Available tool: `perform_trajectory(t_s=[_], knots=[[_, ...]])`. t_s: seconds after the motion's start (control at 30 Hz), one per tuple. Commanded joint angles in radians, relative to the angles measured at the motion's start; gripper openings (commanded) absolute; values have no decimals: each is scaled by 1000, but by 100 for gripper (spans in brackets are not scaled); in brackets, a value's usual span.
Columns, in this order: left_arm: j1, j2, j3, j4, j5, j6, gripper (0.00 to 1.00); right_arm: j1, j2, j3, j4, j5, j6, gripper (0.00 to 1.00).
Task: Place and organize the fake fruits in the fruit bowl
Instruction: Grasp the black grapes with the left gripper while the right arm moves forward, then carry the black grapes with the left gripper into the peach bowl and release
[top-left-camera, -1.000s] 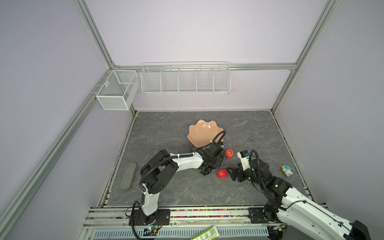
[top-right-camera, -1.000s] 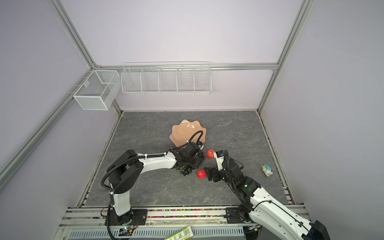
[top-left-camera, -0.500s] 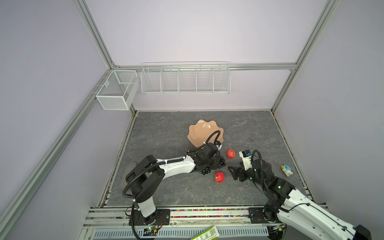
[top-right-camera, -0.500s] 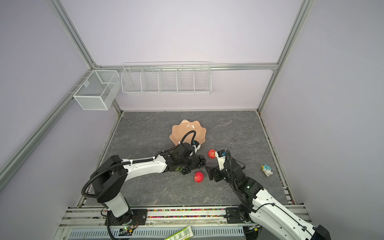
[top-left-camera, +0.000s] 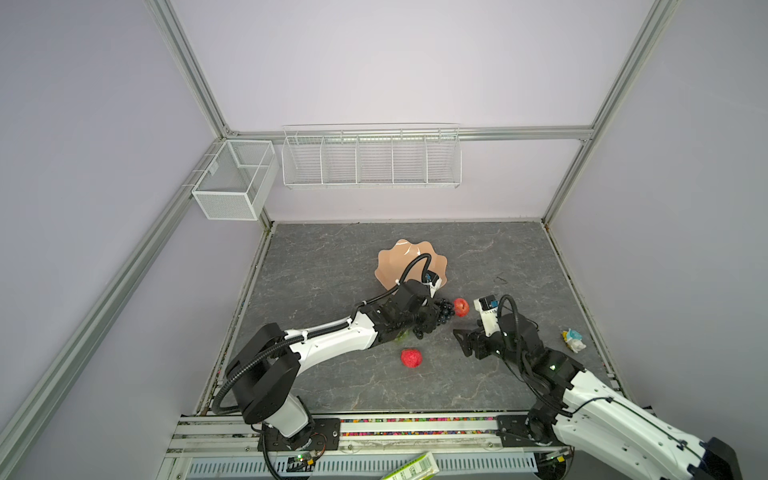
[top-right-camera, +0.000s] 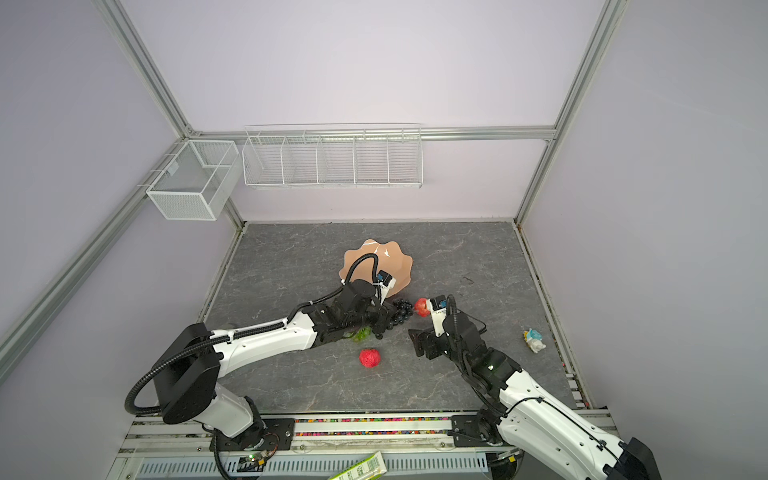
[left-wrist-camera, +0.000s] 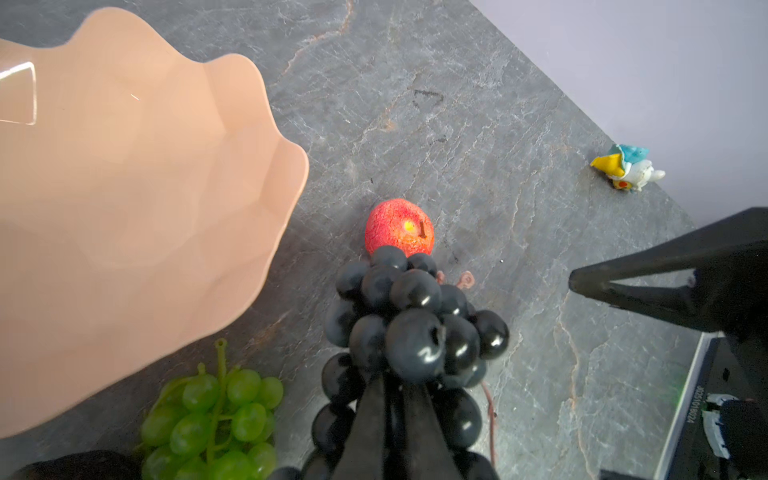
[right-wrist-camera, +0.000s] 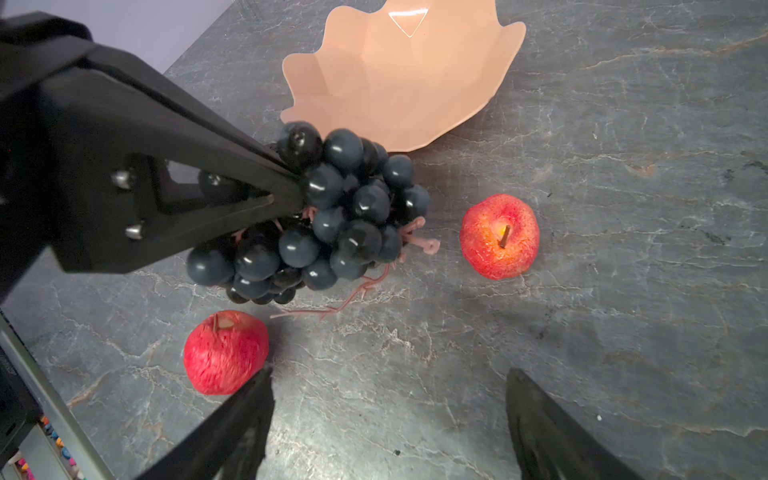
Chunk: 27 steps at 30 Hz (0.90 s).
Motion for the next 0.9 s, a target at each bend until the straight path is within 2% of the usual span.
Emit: perform_trajectory(t_s=[0.0,0.1,0.27,0.4,0.57,0.7,0.87], knots=[[4,-66,-4,42,-81,14,4,7,15,20,52,-6,-11,88],[33,-94,19,36,-107,28,3,7,27,20,68,-13,-10,88],[128,-67,126,-24,-83,46,2,7,40,18,92,-24,-8,88],[190,45,264,-95,-91,91,1,6,53,22,113,-32,-7,88],[247,189,397,-106,-100,129,1,7,85,36,139,-47,-15,88],[286,326,525,-178,-95,127,0,7,130,60,149,-52,-27,88],[318,432,571,-154,-73,135,0,7,165,85,169,-62,-37,88]])
